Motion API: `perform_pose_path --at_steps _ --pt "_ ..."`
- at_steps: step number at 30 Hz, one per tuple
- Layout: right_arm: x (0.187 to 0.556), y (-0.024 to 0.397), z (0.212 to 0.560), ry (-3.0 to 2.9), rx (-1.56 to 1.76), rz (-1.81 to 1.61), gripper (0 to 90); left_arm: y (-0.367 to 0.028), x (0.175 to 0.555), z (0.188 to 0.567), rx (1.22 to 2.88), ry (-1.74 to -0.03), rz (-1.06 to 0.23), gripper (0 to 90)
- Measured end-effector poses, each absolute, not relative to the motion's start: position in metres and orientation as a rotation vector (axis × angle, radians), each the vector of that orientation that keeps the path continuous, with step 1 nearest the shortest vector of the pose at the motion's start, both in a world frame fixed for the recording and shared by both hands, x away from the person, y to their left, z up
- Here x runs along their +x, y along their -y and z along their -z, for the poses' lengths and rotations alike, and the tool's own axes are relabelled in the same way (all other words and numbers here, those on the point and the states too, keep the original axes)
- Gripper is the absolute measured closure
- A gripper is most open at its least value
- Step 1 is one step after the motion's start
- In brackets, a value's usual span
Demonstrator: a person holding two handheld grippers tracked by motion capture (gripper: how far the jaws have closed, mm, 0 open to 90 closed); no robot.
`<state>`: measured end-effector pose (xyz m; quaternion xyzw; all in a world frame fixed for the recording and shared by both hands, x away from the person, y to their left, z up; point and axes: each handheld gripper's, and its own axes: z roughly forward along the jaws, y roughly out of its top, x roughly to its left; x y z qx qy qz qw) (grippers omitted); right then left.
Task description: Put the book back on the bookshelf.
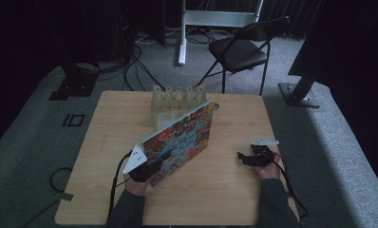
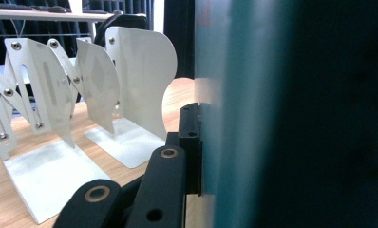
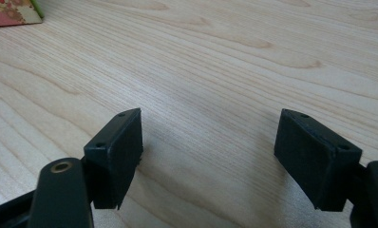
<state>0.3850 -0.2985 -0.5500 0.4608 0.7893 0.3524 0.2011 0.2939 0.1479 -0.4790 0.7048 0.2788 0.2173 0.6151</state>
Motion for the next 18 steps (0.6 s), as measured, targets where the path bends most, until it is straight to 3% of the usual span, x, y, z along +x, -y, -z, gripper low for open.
perform_pose_path --at_steps 18 --pt "0.385 0.299 0.55 -2.206 1.287 -0.986 24.2 -0.162 0.29 0.479 1.612 -0.665 -0.505 81.0"
